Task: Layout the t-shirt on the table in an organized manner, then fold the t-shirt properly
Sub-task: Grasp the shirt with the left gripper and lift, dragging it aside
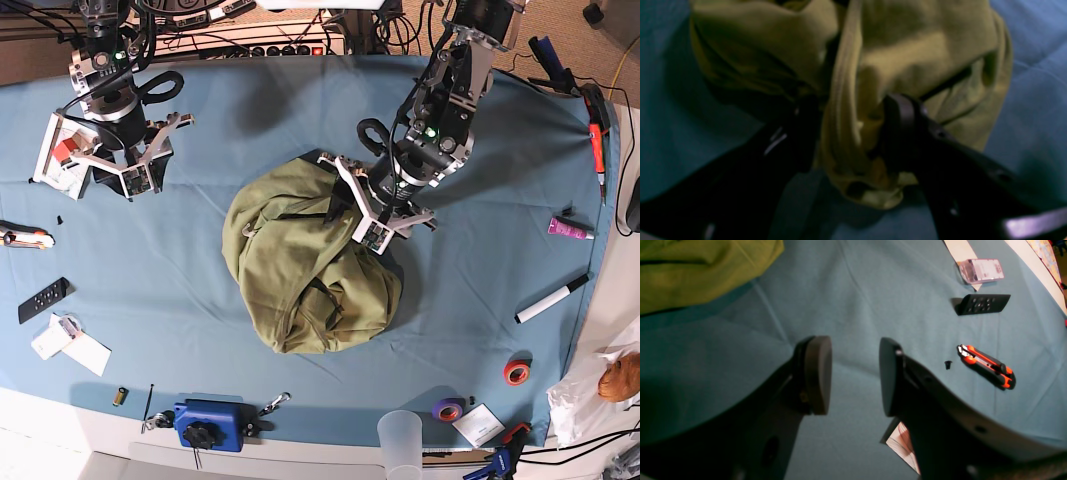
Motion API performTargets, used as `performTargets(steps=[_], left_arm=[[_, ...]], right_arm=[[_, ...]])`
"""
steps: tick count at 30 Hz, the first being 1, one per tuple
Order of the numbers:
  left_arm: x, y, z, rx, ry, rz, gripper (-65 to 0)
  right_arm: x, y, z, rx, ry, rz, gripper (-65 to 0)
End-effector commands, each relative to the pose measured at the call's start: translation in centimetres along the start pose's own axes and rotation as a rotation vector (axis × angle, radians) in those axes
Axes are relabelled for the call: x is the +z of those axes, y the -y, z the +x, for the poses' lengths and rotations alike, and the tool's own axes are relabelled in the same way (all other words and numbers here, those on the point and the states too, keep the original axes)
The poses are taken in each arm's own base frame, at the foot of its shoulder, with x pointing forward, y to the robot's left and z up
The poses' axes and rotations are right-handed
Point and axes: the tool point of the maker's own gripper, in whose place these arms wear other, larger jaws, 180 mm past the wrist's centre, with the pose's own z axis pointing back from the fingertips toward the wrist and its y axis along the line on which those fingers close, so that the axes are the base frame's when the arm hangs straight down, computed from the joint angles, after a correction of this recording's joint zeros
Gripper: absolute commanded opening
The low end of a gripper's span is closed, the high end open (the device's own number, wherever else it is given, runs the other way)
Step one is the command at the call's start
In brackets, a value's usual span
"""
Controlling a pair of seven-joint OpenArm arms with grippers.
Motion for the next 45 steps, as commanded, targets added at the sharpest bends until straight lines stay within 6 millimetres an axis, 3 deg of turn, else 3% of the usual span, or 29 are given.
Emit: performTargets(steps=[1,4,7,11,13,16,21,28,33,38,45], left_arm=[[0.0,0.0,1.5,-0.005,0.046,-0.003,-36.7],[0.1,1.0,1.4,-0.039,0.044,-0.056,-47.6],[0.2,2.4,1.3,-0.089,0.045,-0.129,-65.0],[0.2,3.0,1.4,-0.110,0.049,-0.162,-65.0],[0.1,2.1,2.0,-0.091,0.058,-0.108,-65.0],[0.1,-0.3,3.7,-0.102,0.089,-0.019,-65.0],[0.8,-6.2,7.1,-0.111,0.117,0.121,-65.0],[3.5,-13.4,11.9,-0.153,0.205,0.261,-65.0],[7.1,-19.5,15.7,-0.262,0.230,0.402,-65.0],[11.7,-24.2,20.1,-0.375,0.263,0.528,-65.0],[17.9,-28.0,25.7,-0.508,0.307,0.645,-65.0]], right_arm=[[0.2,0.6,1.0,0.009,0.042,-0.016,-40.9],[0.2,0.5,1.1,0.008,0.043,-0.016,-40.9],[0.2,0.6,1.1,0.009,0.047,-0.016,-40.9],[0.2,0.6,1.2,0.009,0.049,-0.016,-40.9],[0.2,0.6,1.2,0.009,0.049,-0.017,-40.9],[0.2,0.6,1.2,0.009,0.048,-0.017,-40.9],[0.2,0.6,1.2,0.008,0.048,-0.016,-40.9],[0.2,0.6,1.2,0.008,0.051,-0.017,-40.9],[0.2,0.6,1.3,0.008,0.054,-0.017,-40.9],[0.2,0.6,1.5,0.007,0.062,-0.018,-40.9],[0.2,0.6,1.5,0.007,0.063,-0.017,-40.9]])
